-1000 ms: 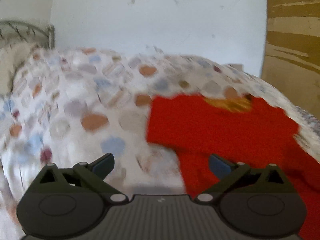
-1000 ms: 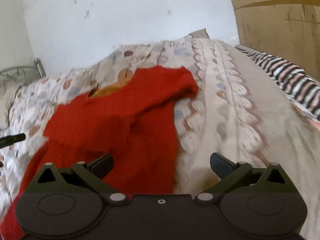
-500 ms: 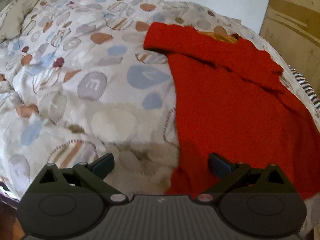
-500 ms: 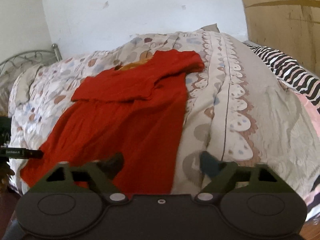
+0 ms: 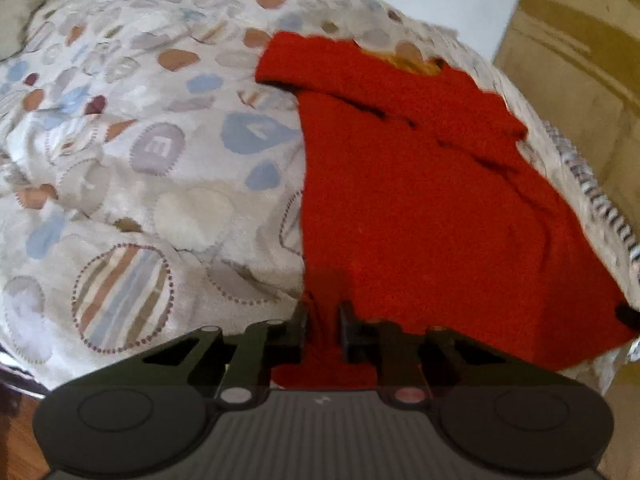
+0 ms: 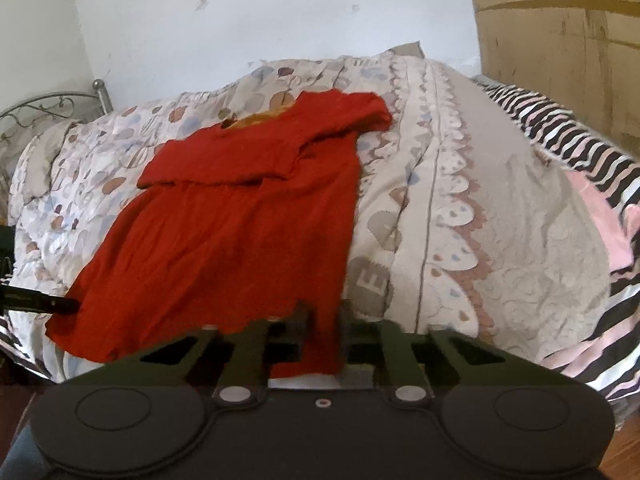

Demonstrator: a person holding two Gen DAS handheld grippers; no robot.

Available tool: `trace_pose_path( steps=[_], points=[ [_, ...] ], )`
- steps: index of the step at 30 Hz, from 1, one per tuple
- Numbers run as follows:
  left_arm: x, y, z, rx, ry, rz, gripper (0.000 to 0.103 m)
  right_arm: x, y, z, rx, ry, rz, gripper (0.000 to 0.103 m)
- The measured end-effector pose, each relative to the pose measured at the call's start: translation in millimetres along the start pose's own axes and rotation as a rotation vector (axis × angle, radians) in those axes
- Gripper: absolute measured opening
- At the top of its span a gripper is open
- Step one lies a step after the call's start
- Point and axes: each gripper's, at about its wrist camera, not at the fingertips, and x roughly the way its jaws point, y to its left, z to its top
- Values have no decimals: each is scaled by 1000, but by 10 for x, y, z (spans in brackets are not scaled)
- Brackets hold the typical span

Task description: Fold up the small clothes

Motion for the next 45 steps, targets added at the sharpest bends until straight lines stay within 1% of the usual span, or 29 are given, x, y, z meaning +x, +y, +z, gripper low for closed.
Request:
trace_pose_path(
  steps=[4,6,8,10,12,14,17,20,22,25,27,28,29,30,31,32,33,34,35,36,38,41,43,45],
  points=[
    [-384,-77,33,31,-111,20,9,-219,-1,103,11,-65,-5,4],
    [-575,-100,57,31,-152,21,9,-365,-5,183,7,-91,4,4],
    [-778,-104,73,6,-179,9,8,-505,-10,263,-4,-107,21,4],
    [-888,-103,61,-7,-189,0,8,-608,-3,313,-18,-108,35,4],
    [-875,-98,43,-1,-169,8,8,-664,14,322,-45,-102,28,4],
    [-726,-57,-17,-6,-121,19,8,-623,16,264,-67,-80,11,4],
    [-471,7,-131,-27,-51,10,9,-427,-68,125,-35,-17,-4,4],
    [-341,-1,-204,-1,-34,35,11,-306,-94,16,-40,16,-23,4],
    [-311,-6,-216,2,-26,32,12,-286,-93,-26,-54,10,-22,6],
    [-319,-3,-238,3,-21,41,21,-281,-56,-48,-112,6,-31,13],
    [-344,-1,-241,1,-27,64,36,-281,-39,-60,-154,4,-40,17],
    [-359,-2,-238,-1,-29,70,52,-284,-29,-56,-177,3,-42,19],
    [-383,-5,-242,-2,-38,77,66,-294,-6,-63,-206,-2,-44,22],
    [-399,-5,-240,0,-48,83,71,-308,16,-73,-235,-9,-45,29],
    [-424,-18,-246,4,-59,94,79,-318,39,-79,-263,-13,-43,33],
    [-449,-36,-253,13,-67,106,86,-335,74,-95,-303,-15,-37,41],
    [-469,-55,-258,22,-75,116,89,-355,118,-118,-348,-18,-34,52],
    [-492,-79,-267,31,-86,128,97,-369,151,-143,-387,-20,-31,55],
    [-517,-102,-279,39,-103,140,103,-384,194,-181,-447,-21,-26,62],
    [-539,-124,-288,46,-120,149,102,-390,235,-211,-493,-19,-27,66],
    [-577,-186,-312,71,-153,161,103,-386,316,-299,-614,-11,-43,70],
    [-591,-257,-319,103,-159,168,103,-326,409,-443,-782,0,-75,71],
    [-591,-293,-320,114,-158,160,103,-243,473,-551,-900,-6,-131,71],
    [-596,-312,-322,119,-160,147,103,-163,516,-617,-991,-22,-170,70]
  ],
)
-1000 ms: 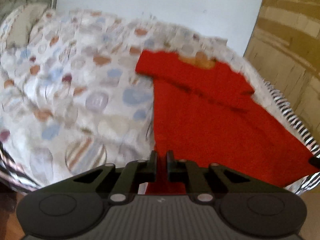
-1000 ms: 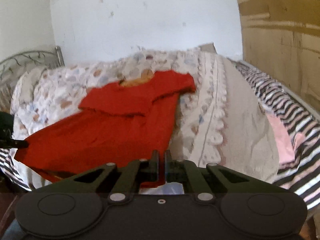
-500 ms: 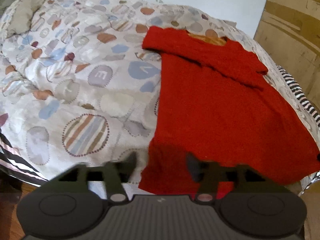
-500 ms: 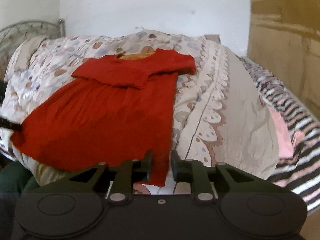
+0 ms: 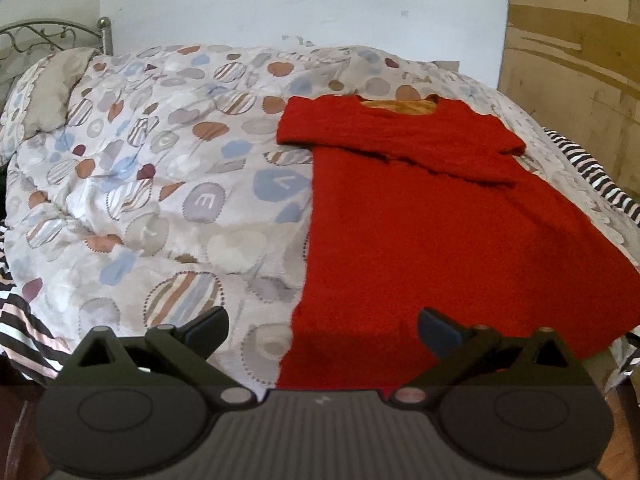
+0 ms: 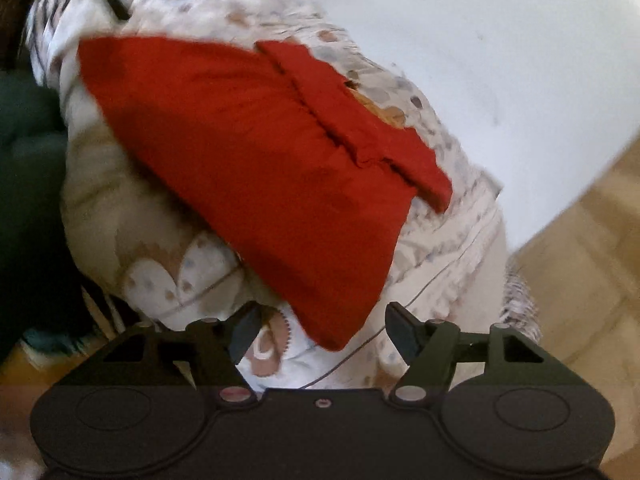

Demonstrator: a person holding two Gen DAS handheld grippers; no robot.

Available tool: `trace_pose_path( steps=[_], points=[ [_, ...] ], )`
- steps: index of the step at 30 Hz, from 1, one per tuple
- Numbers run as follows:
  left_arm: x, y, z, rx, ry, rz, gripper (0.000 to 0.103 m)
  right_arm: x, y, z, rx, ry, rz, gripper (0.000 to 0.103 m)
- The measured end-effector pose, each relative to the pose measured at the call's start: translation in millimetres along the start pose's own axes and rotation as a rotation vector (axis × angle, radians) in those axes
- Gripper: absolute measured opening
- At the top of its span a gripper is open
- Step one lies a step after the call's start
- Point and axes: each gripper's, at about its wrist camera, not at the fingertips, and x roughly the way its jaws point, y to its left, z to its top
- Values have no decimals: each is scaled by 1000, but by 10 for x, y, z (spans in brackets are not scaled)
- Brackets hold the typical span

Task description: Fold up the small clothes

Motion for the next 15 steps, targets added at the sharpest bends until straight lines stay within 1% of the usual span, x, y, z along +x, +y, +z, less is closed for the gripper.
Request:
trace_pose_path(
  steps=[3,5,7,9,10,12,14,15],
  points=[
    [-19,-33,-9,11,-9,-19,103,90,111,19,-114,-27,-51,70],
    [-32,-58,-15,23,-18,-32,102,134,173,24,-191,-41,-65,69],
    [-51,-88,-47,43,-35,-53,103,149,212,18,-263,-47,-52,58],
    [-72,-122,-82,62,-53,-76,103,141,202,27,-288,-36,-2,32],
    [-84,-145,-102,75,-63,-90,103,141,187,41,-283,-25,18,28],
    [-103,-209,-141,111,-82,-127,103,140,144,80,-278,-13,37,14],
    [-140,-291,-182,162,-103,-148,102,148,40,152,-255,-8,26,3],
    [-156,-337,-203,190,-114,-156,102,150,-28,205,-231,-8,26,4]
  ],
)
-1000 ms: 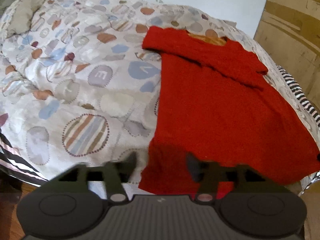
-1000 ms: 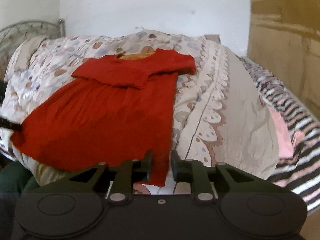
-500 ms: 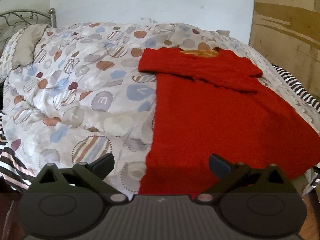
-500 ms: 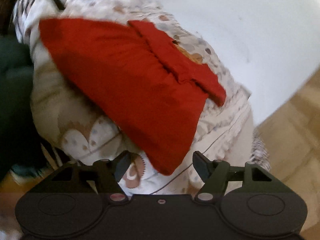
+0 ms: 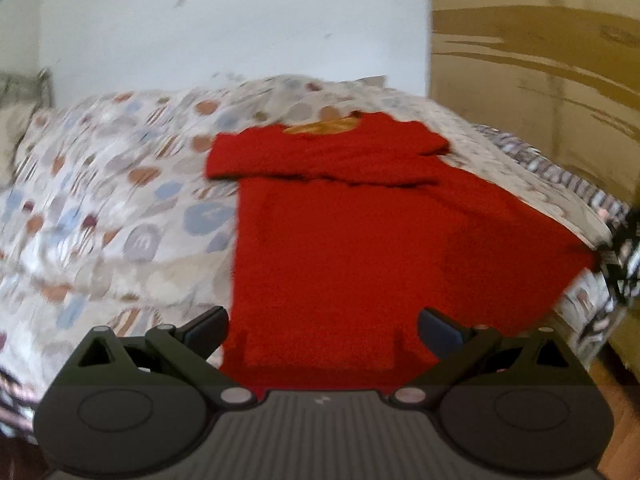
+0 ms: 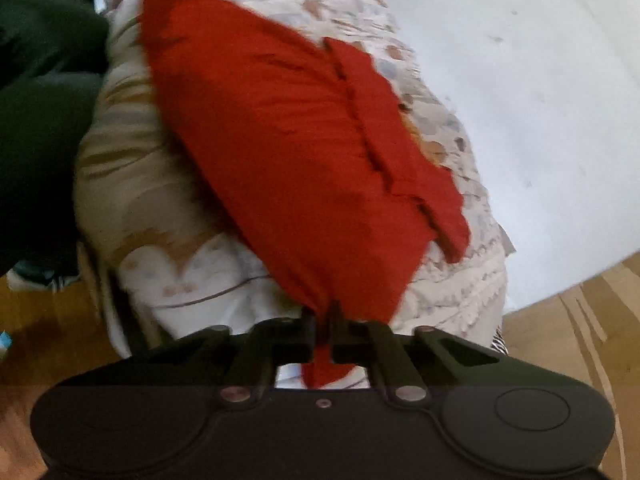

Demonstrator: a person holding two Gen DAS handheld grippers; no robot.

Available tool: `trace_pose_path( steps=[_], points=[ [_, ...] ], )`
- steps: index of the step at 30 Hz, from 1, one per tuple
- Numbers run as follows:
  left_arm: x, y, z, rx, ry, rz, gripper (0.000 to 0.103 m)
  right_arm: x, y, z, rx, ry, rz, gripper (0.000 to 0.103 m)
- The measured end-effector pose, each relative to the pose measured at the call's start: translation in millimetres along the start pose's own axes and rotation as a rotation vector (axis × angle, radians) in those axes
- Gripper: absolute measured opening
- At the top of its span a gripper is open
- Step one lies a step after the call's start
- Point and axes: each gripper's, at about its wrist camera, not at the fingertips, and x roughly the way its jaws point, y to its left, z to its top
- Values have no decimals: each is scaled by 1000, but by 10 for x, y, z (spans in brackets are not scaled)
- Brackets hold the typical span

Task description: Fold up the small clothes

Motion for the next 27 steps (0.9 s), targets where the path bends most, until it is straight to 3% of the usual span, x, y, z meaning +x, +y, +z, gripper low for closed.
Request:
trace_pose_path(
  steps=[6,11,17,21,23,27],
  points=[
    [64,-387,-62,161,-16,-62,103,13,-512,202,198,-23,117,3],
    [357,-719,-134,258,11,-65,103,-39,-916,326,380,-52,225,3],
    [677,-977,-87,282,28,-44,102,-85,-1290,454,586,-100,304,3],
    [844,-995,-35,323,64,124,95,-131,-1437,529,655,-147,308,3],
    [868,-905,-30,337,56,219,84,-175,-1486,554,663,-166,285,3],
    [832,-609,-67,348,60,307,60,-267,-1542,498,711,-196,238,3]
  ],
)
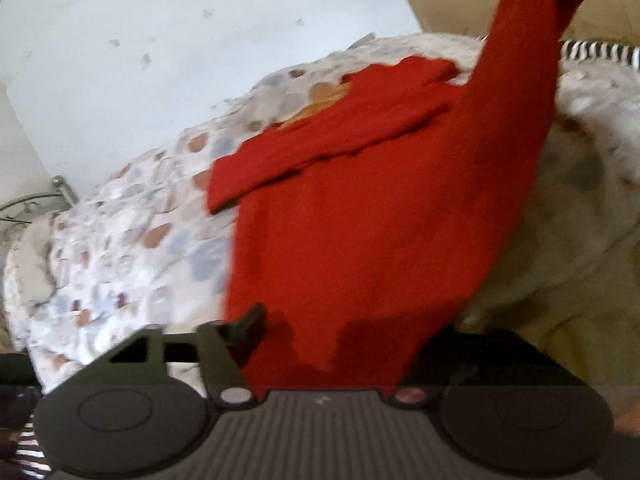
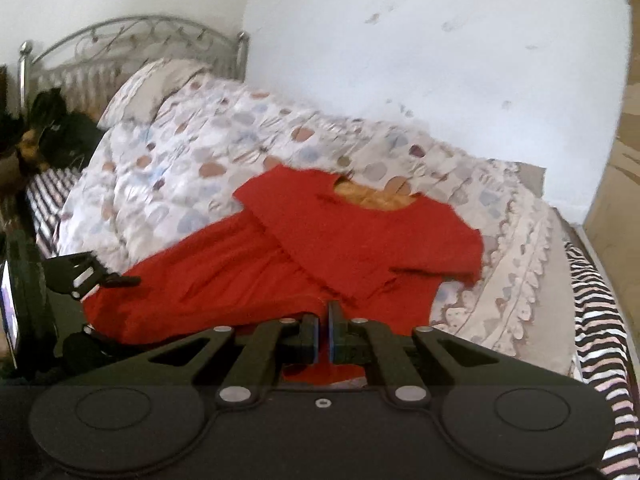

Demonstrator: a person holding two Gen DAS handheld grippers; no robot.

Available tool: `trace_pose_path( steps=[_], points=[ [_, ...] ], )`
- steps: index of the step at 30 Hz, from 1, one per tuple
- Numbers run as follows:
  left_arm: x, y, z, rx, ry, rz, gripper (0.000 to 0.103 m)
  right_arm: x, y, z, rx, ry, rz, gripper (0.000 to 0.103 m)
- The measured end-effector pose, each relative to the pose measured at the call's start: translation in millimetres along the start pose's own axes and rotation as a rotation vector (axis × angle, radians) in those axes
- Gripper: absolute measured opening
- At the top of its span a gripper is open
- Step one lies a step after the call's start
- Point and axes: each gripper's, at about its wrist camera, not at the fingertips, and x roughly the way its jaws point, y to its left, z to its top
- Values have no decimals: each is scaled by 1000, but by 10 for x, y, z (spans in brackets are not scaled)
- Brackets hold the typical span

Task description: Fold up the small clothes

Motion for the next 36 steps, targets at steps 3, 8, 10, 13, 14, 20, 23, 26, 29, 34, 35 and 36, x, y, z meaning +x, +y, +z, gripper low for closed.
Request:
trace_pose_path(
  steps=[3,8,10,13,14,20,23,26,29,34,35,36],
  points=[
    [5,174,-134,36,-12,49,43,-49,-34,-79,23,-28,-39,3],
    [-103,368,-201,-20,-111,32,11,-23,69,-399,32,-10,-119,3],
    [-157,414,-177,-71,-167,25,10,-4,146,-540,18,1,-157,3],
    [-270,469,-137,-142,-252,2,7,24,235,-765,-16,-16,-177,3],
    [-309,476,-116,-153,-274,1,7,48,255,-832,-27,-18,-194,3],
    [-491,667,20,-222,-339,-2,5,-67,193,-890,59,-77,-262,2],
    [-651,739,40,-241,-353,-4,5,-277,228,-801,37,-148,-283,2],
    [-816,747,35,-224,-378,-16,5,-460,330,-763,-25,-199,-295,2],
    [-1022,777,5,-227,-401,-19,5,-655,420,-756,-66,-235,-300,2],
    [-1512,843,-129,-252,-401,-28,5,-1086,572,-822,-132,-243,-284,2],
    [-1631,861,-171,-269,-394,-44,5,-1192,608,-847,-141,-235,-276,2],
    [-1739,878,-203,-282,-388,-60,5,-1300,641,-872,-142,-229,-267,2]
  ],
)
